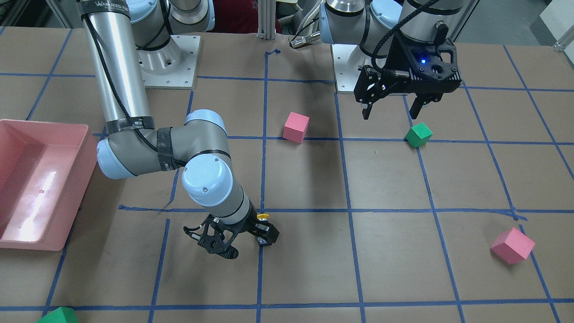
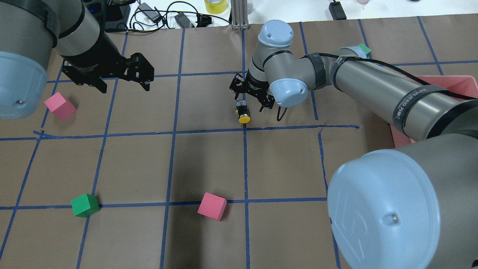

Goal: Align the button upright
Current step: 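Raise the right gripper and withdraw it away from the button switch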

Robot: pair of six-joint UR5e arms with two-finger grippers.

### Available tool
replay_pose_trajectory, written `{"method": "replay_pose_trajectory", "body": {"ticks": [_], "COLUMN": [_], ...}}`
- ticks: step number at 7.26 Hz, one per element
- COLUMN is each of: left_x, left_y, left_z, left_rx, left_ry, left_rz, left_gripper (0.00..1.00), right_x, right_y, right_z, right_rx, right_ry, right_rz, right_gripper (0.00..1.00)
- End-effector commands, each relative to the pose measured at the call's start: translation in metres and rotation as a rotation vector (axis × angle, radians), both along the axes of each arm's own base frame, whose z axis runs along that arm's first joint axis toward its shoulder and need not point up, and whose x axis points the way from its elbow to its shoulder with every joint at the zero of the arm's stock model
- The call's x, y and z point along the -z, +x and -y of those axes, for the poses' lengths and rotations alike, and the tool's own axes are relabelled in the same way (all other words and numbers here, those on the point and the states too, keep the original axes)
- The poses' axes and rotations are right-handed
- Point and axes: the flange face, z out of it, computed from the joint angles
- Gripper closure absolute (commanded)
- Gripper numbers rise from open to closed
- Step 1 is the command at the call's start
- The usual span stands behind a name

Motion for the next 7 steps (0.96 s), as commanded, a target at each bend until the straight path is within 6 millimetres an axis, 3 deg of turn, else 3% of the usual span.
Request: {"method": "replay_pose_trajectory", "body": {"ticks": [1, 2, 5, 7], "left_x": [0.000, -0.001, 0.000, 0.004], "left_y": [0.000, 0.000, 0.000, 0.000], "left_z": [0.000, -0.001, -0.002, -0.003], "left_rx": [0.000, 0.000, -0.003, -0.009], "left_ry": [0.002, 0.000, 0.011, 0.017], "left_rz": [0.000, 0.000, 0.000, -0.004], "left_gripper": [0.00, 0.00, 0.00, 0.00], "right_x": [-0.061, -0.090, -0.176, -0.226], "right_y": [-0.018, -0.031, -0.113, -0.128], "right_z": [-0.012, -0.029, -0.057, -0.082], "right_rx": [-0.109, -0.241, -0.345, -0.410], "right_ry": [-0.098, -0.096, -0.045, -0.070], "right_rz": [-0.125, -0.196, -0.247, -0.265], "right_gripper": [0.00, 0.00, 0.00, 0.00]}}
